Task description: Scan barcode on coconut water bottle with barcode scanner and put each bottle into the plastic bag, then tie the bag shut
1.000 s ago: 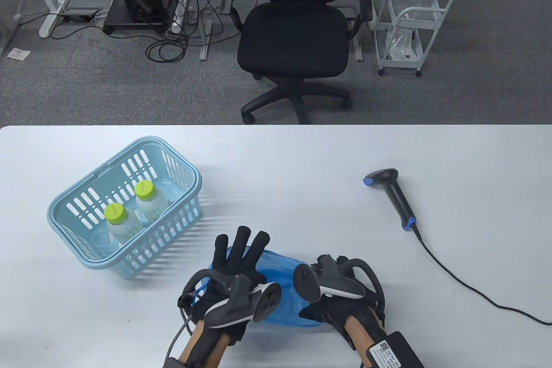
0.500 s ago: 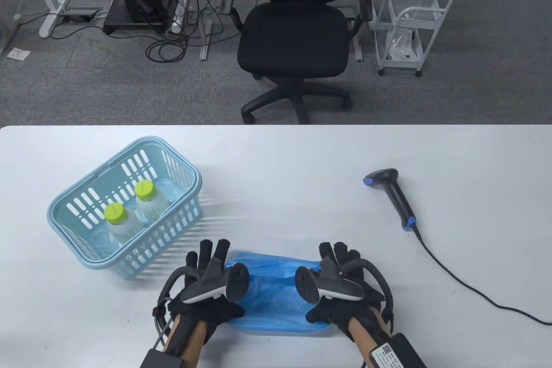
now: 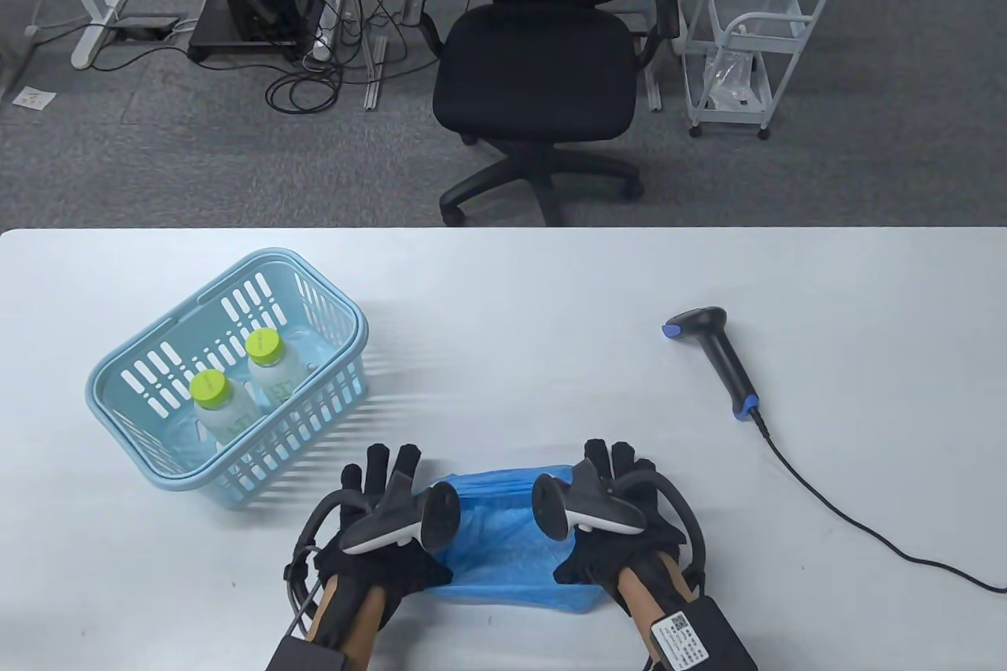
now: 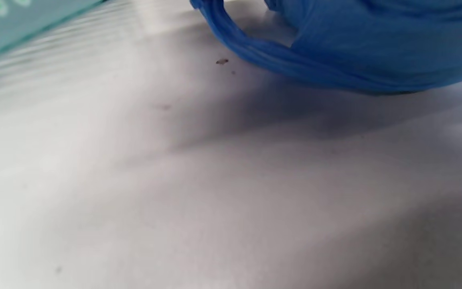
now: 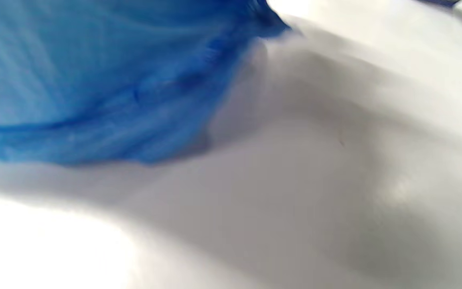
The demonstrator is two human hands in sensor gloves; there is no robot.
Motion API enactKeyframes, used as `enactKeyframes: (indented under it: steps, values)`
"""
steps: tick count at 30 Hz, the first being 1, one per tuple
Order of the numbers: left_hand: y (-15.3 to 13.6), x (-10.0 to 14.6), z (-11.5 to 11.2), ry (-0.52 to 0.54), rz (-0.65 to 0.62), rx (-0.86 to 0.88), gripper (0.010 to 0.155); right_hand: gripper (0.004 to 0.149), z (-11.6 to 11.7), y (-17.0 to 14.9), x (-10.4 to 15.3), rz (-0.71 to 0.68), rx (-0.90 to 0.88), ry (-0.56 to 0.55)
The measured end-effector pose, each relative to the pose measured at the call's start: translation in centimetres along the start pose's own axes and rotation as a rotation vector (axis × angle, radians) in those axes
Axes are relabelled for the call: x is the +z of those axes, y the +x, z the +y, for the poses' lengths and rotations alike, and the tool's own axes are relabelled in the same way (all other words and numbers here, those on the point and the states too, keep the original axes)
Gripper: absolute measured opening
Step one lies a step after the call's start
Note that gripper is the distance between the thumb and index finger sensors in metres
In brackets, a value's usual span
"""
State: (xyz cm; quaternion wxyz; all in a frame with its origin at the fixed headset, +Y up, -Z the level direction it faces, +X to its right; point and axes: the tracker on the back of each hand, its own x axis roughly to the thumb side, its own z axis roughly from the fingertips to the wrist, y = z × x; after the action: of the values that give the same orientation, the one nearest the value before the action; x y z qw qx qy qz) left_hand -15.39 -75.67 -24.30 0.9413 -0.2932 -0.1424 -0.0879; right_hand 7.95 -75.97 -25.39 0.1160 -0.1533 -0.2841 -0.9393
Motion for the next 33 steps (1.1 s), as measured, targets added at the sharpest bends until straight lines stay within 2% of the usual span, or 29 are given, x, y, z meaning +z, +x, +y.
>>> enactKeyframes:
  steps: [3, 4, 7, 8, 10, 11, 14, 15, 17, 18, 20, 24, 28, 29, 30, 32, 33]
  values:
    - [0.0, -0.1, -0.1, -0.06, 0.025, 0.01, 0.111, 0.116, 0.3, -0.4, 0.0, 0.005, 0.011, 0.063]
    - [0.2, -0.1, -0.1, -0.076, 0.014, -0.001, 0.11, 0.115, 0.1, -0.3, 0.2, 0.015, 0.043, 0.049]
    - [0.8, 0.4, 0.1, -0.06, -0.035, -0.056, 0.107, 0.103, -1.4, 0.2, 1.9, -0.015, 0.079, -0.126]
    - [1.0, 0.5, 0.1, -0.061, -0.041, -0.06, 0.107, 0.092, -1.9, 0.6, 2.5, -0.083, 0.03, -0.22]
    - [1.2, 0.4, 0.1, -0.075, -0.046, -0.047, 0.108, 0.079, -2.1, 1.4, 2.6, -0.098, -0.034, -0.275]
    - [1.3, 0.2, 0.1, -0.076, -0.042, -0.058, 0.108, 0.079, -1.8, 2.2, 1.9, -0.108, 0.002, -0.28]
    - [1.2, 0.3, -0.1, -0.089, -0.054, -0.047, 0.111, 0.083, -1.0, 2.6, 0.1, -0.038, 0.07, -0.202]
    - [1.0, 0.3, -0.1, -0.093, -0.043, -0.046, 0.111, 0.087, -0.7, 2.2, -0.5, -0.016, 0.074, -0.141]
    - [0.2, 0.4, 0.0, -0.077, 0.003, -0.047, 0.108, 0.103, -0.4, 0.8, -0.6, 0.004, -0.057, -0.038]
    - [-0.4, 0.4, 0.1, -0.07, 0.02, -0.04, 0.103, 0.107, -0.1, -0.2, -0.4, 0.042, -0.005, 0.036]
    - [-0.7, 0.4, 0.1, -0.049, 0.004, 0.05, 0.094, 0.108, 0.2, -0.9, 0.1, 0.026, -0.029, 0.014]
    - [-0.3, 1.1, 0.9, -0.004, -0.02, -0.016, 0.081, 0.107, 0.1, -0.1, 1.0, -0.003, 0.089, -0.027]
    - [-0.3, 4.9, 3.8, 0.3, -0.173, 0.221, 0.062, 0.109, 0.1, 0.2, 0.9, -0.038, 0.068, -0.024]
    - [0.1, 5.2, 4.0, 0.339, -0.186, 0.236, 0.058, 0.109, 0.1, 0.3, 0.8, -0.04, 0.067, -0.022]
    - [1.2, 5.3, 4.1, 0.39, -0.214, 0.209, 0.055, 0.109, 0.1, 0.4, 0.8, -0.049, 0.063, -0.018]
    - [3.3, 4.0, 3.6, 0.333, -0.226, 0.05, 0.054, 0.11, 0.1, 0.5, 0.8, -0.06, 0.057, -0.023]
    - [4.4, 2.8, 2.9, 0.291, -0.19, -0.05, 0.055, 0.11, 0.2, 0.5, 0.9, -0.064, 0.06, -0.018]
